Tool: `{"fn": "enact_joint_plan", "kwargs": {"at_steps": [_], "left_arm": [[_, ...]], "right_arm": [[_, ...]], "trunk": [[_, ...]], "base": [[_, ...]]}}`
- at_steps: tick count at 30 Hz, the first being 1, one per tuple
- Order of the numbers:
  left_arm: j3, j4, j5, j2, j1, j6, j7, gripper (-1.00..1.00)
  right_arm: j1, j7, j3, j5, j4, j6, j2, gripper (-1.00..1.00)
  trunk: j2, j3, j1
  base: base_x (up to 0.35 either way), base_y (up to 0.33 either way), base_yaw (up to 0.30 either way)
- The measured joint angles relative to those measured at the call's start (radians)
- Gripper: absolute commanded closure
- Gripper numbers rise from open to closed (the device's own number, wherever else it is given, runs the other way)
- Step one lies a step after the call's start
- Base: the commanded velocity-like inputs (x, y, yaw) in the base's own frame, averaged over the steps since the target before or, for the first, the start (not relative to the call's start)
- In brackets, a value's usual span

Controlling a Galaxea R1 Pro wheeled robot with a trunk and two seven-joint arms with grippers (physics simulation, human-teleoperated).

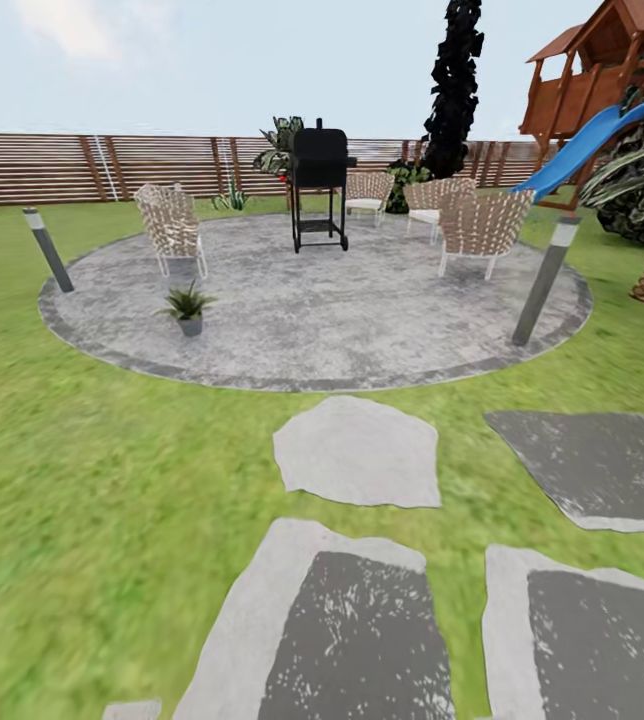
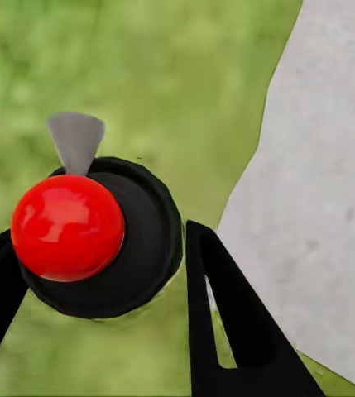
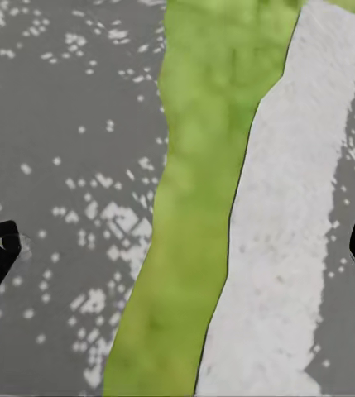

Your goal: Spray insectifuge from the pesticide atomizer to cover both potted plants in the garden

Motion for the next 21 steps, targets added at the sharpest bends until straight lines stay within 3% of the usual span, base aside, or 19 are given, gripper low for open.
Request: {"fn": "enact_joint_plan", "kwargs": {"at_steps": [21], "left_arm": [[0.000, 0.000, 0.000, 0.000, 0.000, 0.000, 0.000, 1.00]], "right_arm": [[0.000, 0.001, 0.000, 0.000, 0.000, 0.000, 0.000, -1.00]], "trunk": [[0.000, 0.000, 0.000]], "base": [[0.339, 0.000, 0.000]]}}
